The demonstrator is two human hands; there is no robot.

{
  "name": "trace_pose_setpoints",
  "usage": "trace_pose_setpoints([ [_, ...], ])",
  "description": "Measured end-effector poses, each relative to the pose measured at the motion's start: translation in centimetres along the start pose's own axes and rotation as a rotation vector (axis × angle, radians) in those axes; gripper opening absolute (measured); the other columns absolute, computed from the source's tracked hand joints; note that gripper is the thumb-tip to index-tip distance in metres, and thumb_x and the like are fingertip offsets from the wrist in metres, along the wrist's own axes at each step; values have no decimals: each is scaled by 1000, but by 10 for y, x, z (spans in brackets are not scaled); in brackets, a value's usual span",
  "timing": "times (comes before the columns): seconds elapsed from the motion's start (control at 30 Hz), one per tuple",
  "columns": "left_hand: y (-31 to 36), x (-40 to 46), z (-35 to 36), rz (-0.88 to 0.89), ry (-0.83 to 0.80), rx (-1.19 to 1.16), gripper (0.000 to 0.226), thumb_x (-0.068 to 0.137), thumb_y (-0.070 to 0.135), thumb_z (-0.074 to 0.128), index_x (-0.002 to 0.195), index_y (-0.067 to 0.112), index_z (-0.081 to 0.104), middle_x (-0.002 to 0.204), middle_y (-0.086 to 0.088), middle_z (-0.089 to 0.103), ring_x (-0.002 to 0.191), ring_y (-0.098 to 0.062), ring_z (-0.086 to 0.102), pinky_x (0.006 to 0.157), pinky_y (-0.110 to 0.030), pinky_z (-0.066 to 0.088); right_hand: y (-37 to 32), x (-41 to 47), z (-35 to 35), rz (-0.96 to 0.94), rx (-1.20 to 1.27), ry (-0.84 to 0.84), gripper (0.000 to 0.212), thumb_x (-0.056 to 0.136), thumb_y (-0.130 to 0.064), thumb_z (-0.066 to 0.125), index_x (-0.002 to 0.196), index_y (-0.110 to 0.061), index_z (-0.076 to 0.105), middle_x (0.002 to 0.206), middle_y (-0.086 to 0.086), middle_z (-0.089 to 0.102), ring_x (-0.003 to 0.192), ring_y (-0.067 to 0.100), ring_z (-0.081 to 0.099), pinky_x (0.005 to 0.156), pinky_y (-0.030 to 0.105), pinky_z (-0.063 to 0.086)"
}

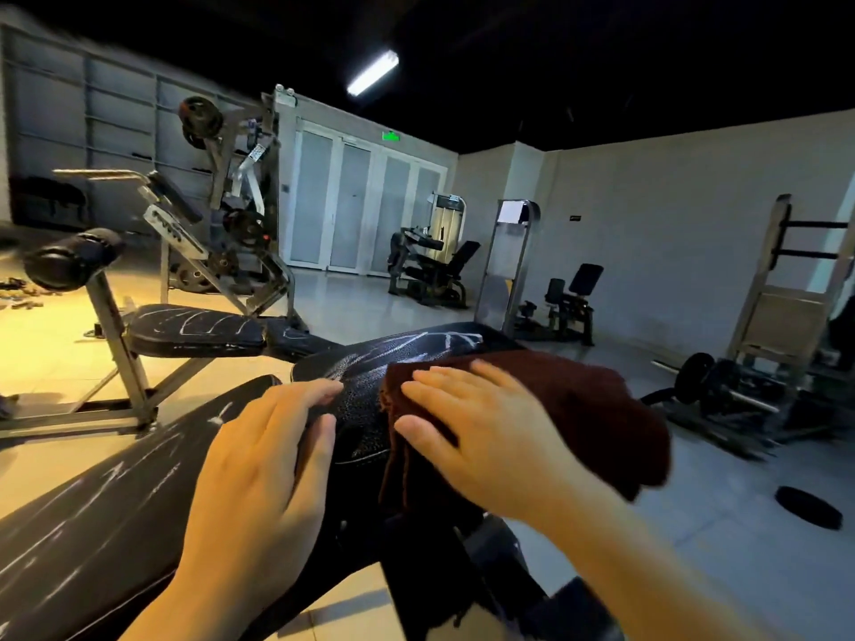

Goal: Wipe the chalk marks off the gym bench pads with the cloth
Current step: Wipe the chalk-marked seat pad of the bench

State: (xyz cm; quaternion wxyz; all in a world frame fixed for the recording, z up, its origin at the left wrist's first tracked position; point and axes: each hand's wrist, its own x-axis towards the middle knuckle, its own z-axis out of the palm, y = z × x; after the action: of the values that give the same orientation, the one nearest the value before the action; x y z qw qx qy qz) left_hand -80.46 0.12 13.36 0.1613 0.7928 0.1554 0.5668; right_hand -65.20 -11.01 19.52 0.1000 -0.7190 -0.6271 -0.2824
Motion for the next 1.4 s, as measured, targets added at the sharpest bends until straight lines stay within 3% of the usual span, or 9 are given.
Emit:
trace_pose_setpoints([
  [0.1, -4, -5, -8, 40, -31, 78, 32, 92, 37, 37, 116, 30, 57, 110, 22, 55, 104, 7, 49, 85, -16, 36, 37, 6, -19, 136, -51, -268, 80, 83, -79, 2, 148, -41, 29, 155, -21, 26, 143, -1, 22, 118, 32, 10],
  [0.3, -24, -16, -20, 94, -133, 440, 47, 93, 43, 34, 123, 18, 59, 120, -3, 59, 108, -27, 55, 88, -39, 36, 81, 2, -21, 538, 49, -250, 51, 100, -56, 23, 148, -42, 32, 157, -20, 26, 143, 10, 28, 113, 35, 29],
  [0.43, -21, -14, -14, 37, -123, 323, 46, 96, 41, 31, 131, 21, 54, 120, 0, 57, 111, -22, 53, 85, -41, 44, 25, -4, -13, 394, -9, -153, 66, 92, -51, 8, 148, -31, 37, 156, -13, 32, 145, 6, 21, 119, 29, 8],
  [0.6, -24, -16, -23, 4, -26, 173, 39, 93, 35, 34, 124, 25, 55, 116, 3, 60, 107, -13, 50, 88, -34, 37, -65, 8, 3, 101, 10, -183, 63, 97, -55, 11, 149, -27, 34, 156, -7, 34, 144, 14, 26, 117, 36, 15],
  [0.77, -30, -18, -26, -53, 42, 48, 37, 89, 35, 37, 118, 27, 59, 112, 14, 54, 105, -2, 45, 85, -37, 38, -25, 15, -17, -37, -74, -376, 80, 79, -82, 16, 151, -46, 15, 159, -21, 16, 145, 3, 10, 116, 29, 5],
  [0.93, -30, -19, -26, -34, 39, 50, 35, 89, 35, 39, 117, 28, 58, 112, 19, 50, 106, 3, 40, 85, -23, 29, 27, 2, -25, 260, -73, -369, 103, 61, -95, -5, 149, -48, 21, 157, -25, 17, 145, -1, 13, 116, 24, 10],
  [1.1, -28, -19, -25, -48, 27, 18, 34, 89, 36, 38, 117, 30, 57, 110, 19, 53, 102, -1, 46, 82, -28, 32, 63, -6, -29, 672, -62, -315, 90, 74, -82, 7, 151, -39, 27, 155, -7, 35, 140, 17, 35, 110, 38, 34],
  [1.27, -26, -18, -21, -20, -4, 68, 34, 91, 34, 38, 118, 27, 58, 111, 14, 58, 102, -10, 53, 80, -26, 29, 31, 0, -17, 451, -54, -212, 57, 101, -53, 14, 148, -28, 37, 159, -8, 23, 147, 9, 14, 117, 28, -1],
  [1.4, -25, -19, -21, -16, 24, 96, 33, 92, 32, 37, 116, 27, 58, 107, 17, 53, 98, -11, 53, 79, -29, 31, -34, 17, -8, 216, -40, -239, 59, 96, -52, 14, 139, -26, 45, 153, -2, 38, 142, 15, 27, 119, 37, 15],
])
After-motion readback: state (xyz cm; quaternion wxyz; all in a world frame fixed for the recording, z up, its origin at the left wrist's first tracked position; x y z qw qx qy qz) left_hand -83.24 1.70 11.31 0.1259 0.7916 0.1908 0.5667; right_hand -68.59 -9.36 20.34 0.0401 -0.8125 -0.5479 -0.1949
